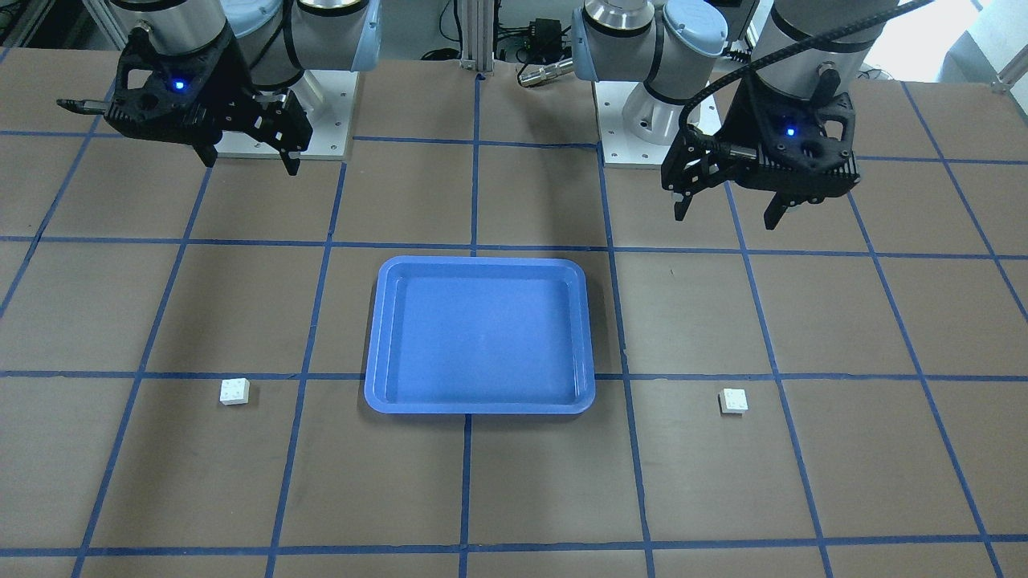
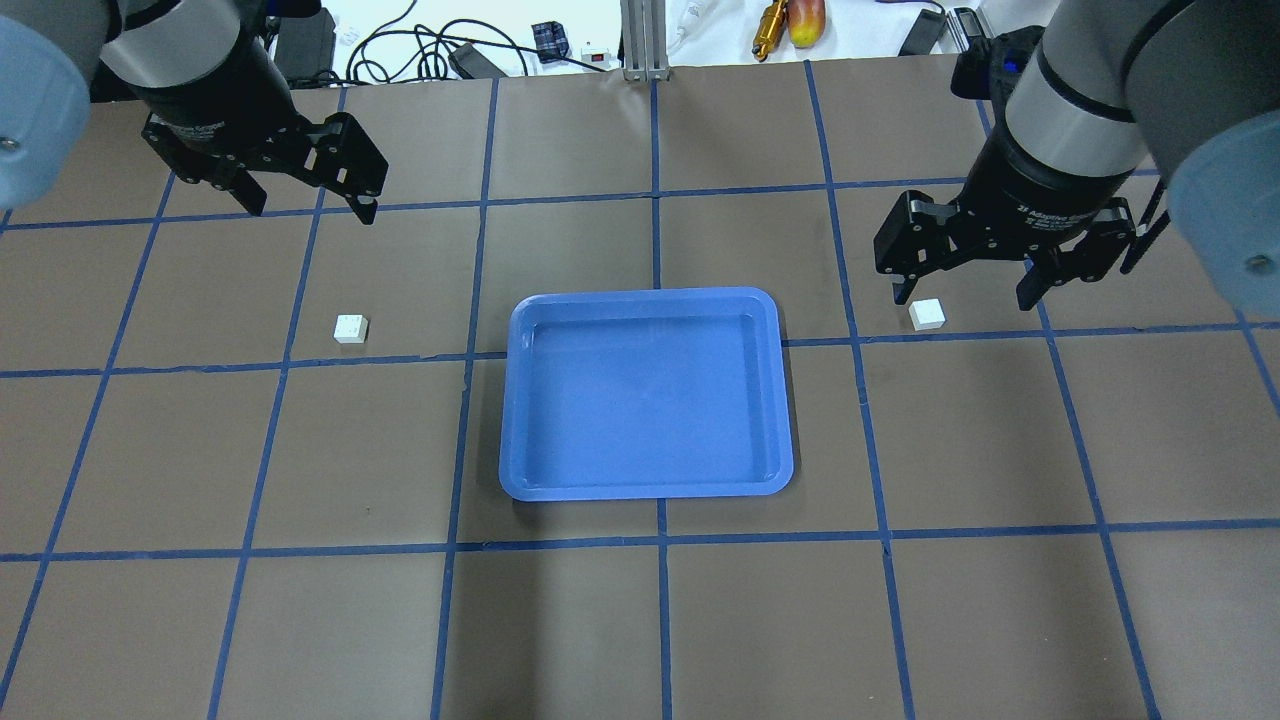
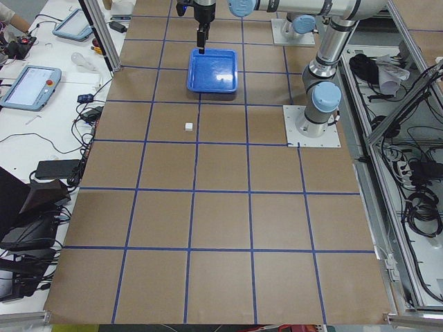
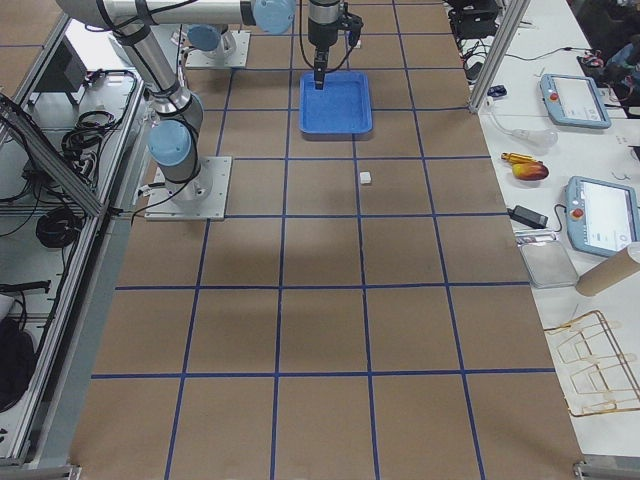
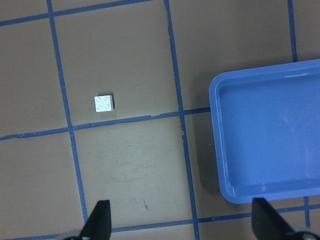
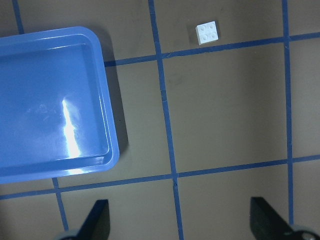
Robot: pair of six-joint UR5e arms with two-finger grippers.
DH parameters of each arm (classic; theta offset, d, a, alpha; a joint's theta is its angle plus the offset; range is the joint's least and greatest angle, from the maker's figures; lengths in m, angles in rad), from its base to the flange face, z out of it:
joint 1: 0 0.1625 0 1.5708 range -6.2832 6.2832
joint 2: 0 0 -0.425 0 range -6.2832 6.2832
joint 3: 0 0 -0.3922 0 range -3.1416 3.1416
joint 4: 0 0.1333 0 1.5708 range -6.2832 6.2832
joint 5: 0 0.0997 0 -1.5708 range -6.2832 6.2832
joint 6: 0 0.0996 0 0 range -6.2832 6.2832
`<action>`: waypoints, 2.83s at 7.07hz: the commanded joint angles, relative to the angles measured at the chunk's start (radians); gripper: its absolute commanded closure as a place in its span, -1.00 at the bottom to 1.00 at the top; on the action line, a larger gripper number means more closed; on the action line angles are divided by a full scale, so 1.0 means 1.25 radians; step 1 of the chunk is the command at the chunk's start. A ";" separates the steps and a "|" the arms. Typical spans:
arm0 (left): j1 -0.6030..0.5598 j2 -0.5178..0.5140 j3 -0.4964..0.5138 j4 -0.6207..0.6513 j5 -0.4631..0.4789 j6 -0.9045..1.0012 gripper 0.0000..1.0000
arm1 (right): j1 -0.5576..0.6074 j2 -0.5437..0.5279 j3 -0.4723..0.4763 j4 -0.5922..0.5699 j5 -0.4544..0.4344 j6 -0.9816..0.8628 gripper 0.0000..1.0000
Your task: Assemble white blocks and place on blue tray
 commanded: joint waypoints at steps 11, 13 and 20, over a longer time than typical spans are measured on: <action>0.163 -0.343 -0.105 0.353 0.016 0.132 -1.00 | -0.173 0.032 0.011 -0.009 0.018 -0.367 -1.00; 0.169 -0.401 -0.112 0.407 0.015 0.181 -1.00 | -0.279 0.081 0.010 -0.095 0.093 -0.765 -1.00; 0.169 -0.420 -0.150 0.420 0.016 0.191 -0.42 | -0.396 0.328 0.010 -0.206 0.304 -1.566 -1.00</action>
